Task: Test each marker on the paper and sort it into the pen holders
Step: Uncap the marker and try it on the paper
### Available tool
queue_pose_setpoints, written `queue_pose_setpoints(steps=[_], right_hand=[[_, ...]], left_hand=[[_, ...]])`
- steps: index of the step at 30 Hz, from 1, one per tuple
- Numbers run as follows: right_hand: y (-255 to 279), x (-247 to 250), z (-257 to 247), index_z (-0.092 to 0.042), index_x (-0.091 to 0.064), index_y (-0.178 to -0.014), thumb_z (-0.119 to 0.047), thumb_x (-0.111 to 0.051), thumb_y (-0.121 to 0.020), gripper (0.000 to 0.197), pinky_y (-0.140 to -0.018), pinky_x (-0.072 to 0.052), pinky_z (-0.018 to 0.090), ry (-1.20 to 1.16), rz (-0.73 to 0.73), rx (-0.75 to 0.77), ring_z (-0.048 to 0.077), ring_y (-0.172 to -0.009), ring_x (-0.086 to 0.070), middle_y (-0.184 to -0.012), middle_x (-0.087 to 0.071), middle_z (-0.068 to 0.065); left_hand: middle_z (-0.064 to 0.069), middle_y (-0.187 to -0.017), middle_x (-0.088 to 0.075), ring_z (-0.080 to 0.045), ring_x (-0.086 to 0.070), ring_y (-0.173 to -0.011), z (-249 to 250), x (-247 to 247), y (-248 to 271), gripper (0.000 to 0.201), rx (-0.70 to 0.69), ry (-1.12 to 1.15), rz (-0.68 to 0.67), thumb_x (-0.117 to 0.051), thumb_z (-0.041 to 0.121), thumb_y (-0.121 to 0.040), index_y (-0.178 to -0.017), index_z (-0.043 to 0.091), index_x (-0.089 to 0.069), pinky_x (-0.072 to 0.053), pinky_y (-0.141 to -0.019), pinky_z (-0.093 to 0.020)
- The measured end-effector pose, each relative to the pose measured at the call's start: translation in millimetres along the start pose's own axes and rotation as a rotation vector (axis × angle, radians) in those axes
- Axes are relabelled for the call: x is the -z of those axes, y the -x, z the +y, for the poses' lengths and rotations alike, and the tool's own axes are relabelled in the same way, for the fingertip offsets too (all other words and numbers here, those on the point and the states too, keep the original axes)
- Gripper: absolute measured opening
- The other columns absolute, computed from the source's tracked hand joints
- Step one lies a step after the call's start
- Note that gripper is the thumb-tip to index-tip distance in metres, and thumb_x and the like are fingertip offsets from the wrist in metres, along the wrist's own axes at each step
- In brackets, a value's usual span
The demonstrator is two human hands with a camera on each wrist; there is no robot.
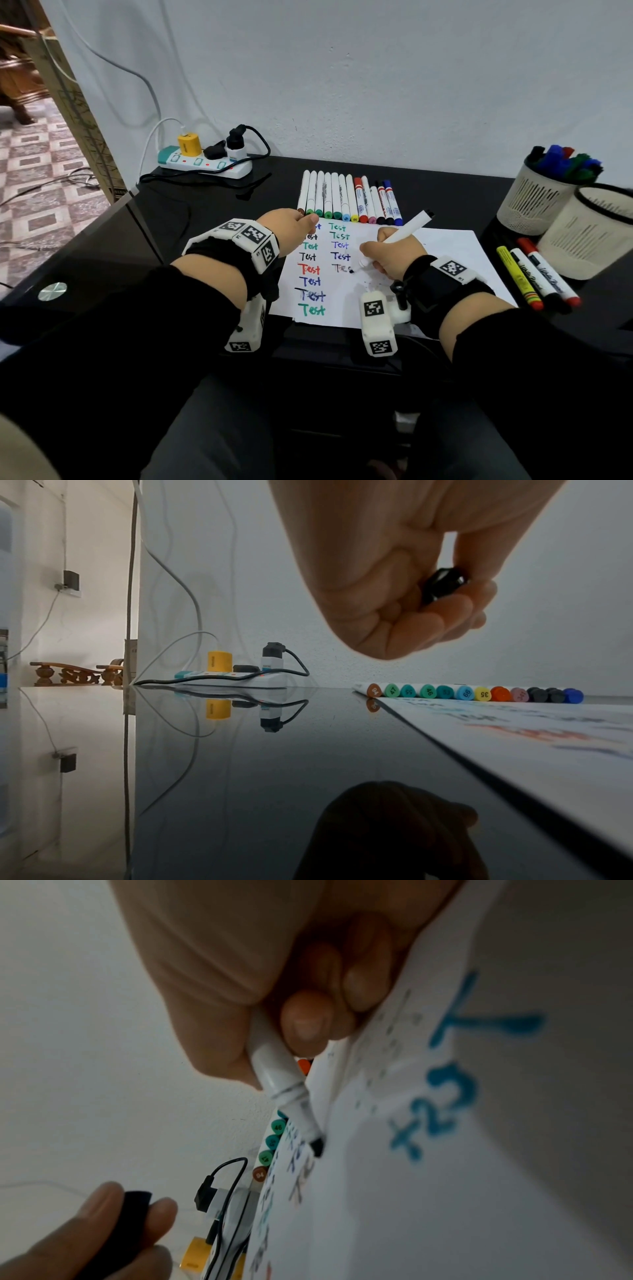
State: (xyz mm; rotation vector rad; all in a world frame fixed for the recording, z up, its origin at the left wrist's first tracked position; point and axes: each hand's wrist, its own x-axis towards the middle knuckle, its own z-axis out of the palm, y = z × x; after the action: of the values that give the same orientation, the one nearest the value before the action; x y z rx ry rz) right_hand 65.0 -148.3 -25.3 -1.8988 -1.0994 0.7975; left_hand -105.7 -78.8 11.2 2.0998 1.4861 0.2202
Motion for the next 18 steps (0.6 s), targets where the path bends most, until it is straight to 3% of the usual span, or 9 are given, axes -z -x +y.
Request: queue_pose_setpoints(steps=[8, 18], right_hand=[[-1.9, 0.3, -0.6, -0.018, -0.031, -0.058, -0.01, -0.059, -0.082, 0.038, -0.047, -0.032, 0.025, 0.014, 0.051, 0.015, 0.016, -0.049, -0.038, -0.056, -0.039, 0.004], [-3.6, -0.3, 0.5, -0.018, -0.032, -0.06, -0.015, -0.06, -0.085, 0.038, -0.049, -0.033, 0.024, -0.015, 0.067, 0.0, 0.016, -0.051, -0.037, -0.057, -0.04, 0.003]], left_hand=[[-0.004, -0.092, -0.055, -0.018, -0.05, -0.083, -0.6, 1.0, -0.2, 0.045, -0.001, -0.001, -0.005, -0.026, 0.041, -0.101, -0.108, 0.013, -0.06, -0.038, -0.076, -0.026], [-0.003, -0.085, -0.053, -0.018, -0.049, -0.08, -1.4, 0.5, -0.6, 0.042, 0.003, 0.014, -0.02, -0.026, 0.041, -0.101, -0.103, 0.015, -0.059, -0.038, -0.076, -0.027]])
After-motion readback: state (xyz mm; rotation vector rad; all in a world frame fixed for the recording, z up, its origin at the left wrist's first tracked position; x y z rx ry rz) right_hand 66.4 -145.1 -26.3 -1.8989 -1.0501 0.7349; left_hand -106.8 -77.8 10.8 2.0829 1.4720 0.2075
